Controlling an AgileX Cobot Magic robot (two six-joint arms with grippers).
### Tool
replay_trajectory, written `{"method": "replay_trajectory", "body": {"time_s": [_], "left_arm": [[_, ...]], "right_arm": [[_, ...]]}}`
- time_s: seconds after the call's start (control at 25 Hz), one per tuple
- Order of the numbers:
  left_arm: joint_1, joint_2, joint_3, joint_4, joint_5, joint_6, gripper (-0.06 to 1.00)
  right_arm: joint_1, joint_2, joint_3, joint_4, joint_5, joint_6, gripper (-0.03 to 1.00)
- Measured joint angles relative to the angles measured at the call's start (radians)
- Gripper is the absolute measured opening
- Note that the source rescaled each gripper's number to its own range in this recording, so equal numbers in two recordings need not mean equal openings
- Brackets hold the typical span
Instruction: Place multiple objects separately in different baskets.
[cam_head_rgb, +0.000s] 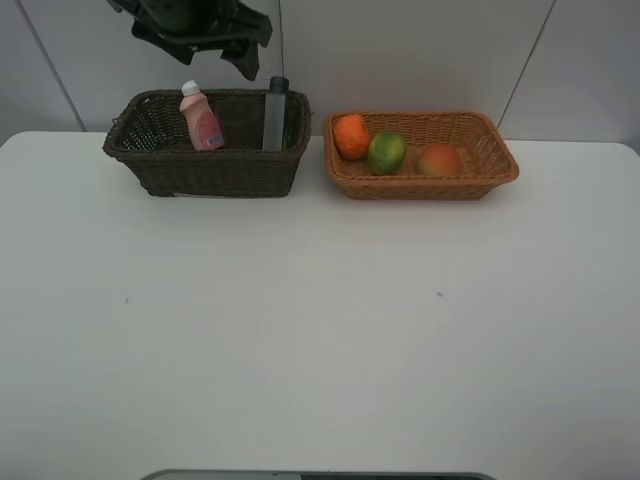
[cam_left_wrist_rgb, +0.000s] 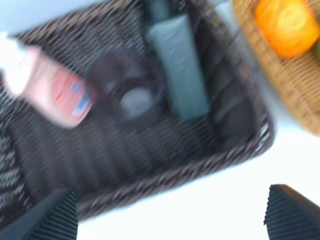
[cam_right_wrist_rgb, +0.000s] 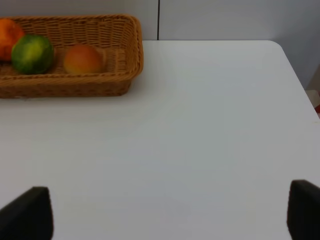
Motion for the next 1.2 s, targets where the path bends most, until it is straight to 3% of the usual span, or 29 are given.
{"method": "replay_trajectory", "body": {"time_s": [0.28, 0.52, 0.64, 0.8, 1.2], "left_arm": [[0.187, -0.291, 0.333, -0.036, -0.014, 0.010, 0.96], [0.414, -0.553, 0.543, -0.096, 0.008, 0.115, 0.97], [0.483, -0.677, 0.619, -0.128, 0.035, 0.148, 0.97], [0.518, -0.849, 0.699, -0.180, 0.042, 0.177, 0.97], [0.518, -1.241, 0.851, -0.248, 0.153, 0.228, 0.97]], "right_arm": [[0.000, 0.000, 0.000, 0.000, 0.000, 0.000, 0.96], [0.000, 0.000, 0.000, -0.001, 0.000, 0.000, 0.96], [0.000, 0.000, 0.000, -0.001, 0.000, 0.000, 0.96], [0.000, 0.000, 0.000, -0.001, 0.000, 0.000, 0.96], [0.000, 0.000, 0.000, -0.001, 0.000, 0.000, 0.96]]}}
